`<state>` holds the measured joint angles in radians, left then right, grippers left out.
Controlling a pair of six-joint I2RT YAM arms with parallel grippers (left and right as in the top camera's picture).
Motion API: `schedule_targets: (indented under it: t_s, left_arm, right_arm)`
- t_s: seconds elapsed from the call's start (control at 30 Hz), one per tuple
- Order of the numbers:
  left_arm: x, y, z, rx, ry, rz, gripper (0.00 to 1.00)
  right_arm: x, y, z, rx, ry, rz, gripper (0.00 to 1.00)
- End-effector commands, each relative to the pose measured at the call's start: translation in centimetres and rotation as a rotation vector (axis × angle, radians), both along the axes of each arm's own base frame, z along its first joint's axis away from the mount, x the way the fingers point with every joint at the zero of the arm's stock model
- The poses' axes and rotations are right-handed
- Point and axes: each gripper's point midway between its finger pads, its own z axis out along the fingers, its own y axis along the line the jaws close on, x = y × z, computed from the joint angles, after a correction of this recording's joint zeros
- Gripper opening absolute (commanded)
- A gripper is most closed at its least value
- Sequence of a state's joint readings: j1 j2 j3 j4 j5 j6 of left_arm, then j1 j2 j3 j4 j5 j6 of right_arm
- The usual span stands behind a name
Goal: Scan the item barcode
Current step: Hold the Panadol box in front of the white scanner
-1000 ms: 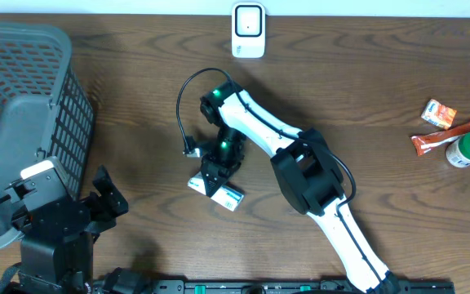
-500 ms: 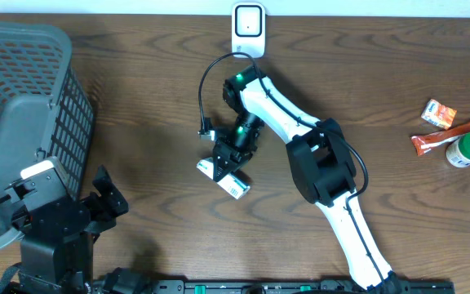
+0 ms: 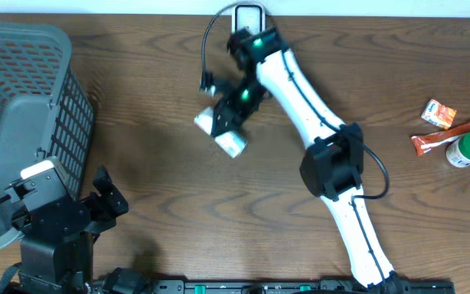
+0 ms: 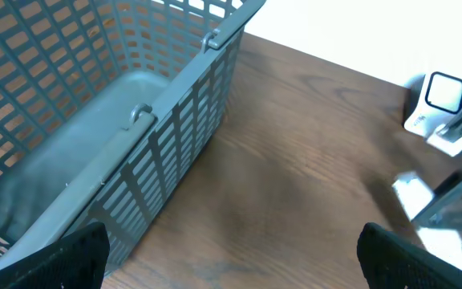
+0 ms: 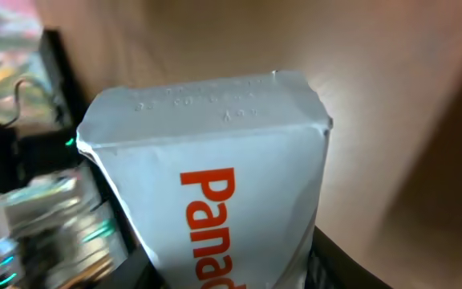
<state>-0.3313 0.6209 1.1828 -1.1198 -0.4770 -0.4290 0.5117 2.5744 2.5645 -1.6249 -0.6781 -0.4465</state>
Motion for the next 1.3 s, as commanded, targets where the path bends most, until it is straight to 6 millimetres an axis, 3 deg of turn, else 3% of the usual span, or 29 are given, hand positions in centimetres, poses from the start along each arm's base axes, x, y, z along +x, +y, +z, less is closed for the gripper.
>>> schedule_targets:
  t_s: [0.0, 0.33, 0.43, 0.53, 0.63, 1.0, 1.13, 1.27]
  left_arm:
    - [-0.1, 0.1, 0.5, 0.005, -0.010, 0.001, 0.98]
    - [-0.1, 0.1, 0.5, 0.005, -0.010, 0.001, 0.98]
    - [-0.1, 0.1, 0.5, 0.005, -0.010, 0.001, 0.98]
    - [-0.1, 0.1, 0.5, 0.005, -0.010, 0.001, 0.98]
    - [-0.1, 0.1, 0.5, 0.005, -0.010, 0.001, 0.98]
    - [-0.1, 0.1, 0.5, 0.005, -0.010, 0.001, 0.98]
    - [-0.1, 0.1, 0.5, 0.005, -0.010, 0.001, 0.98]
    - [-0.1, 0.1, 0.5, 0.005, -0.010, 0.001, 0.98]
  right_arm:
    - [5.2, -3.5, 0.7, -0.226, -0.266, -0.097, 0.39]
    - [13.0, -6.6, 1.7, -0.460, -0.706, -0.080, 0.33]
    - [16.0, -6.8, 3.0, -0.494, -0.856, -0.102, 0.33]
    - [18.0, -6.2, 4.2, -0.479, -0.962, -0.089, 0.31]
    - [20.3, -6.1, 5.8, -0.484, -1.080, -0.109, 0.36]
    - [28.1, -6.4, 12.2, -0.622, -1.576, -0.158, 0.36]
    - [29.5, -5.6, 11.9, -0.596, -1.675, -0.190, 0.36]
    - [30.3, -4.8, 8.8, -0.581, -1.722, -0.167, 0.35]
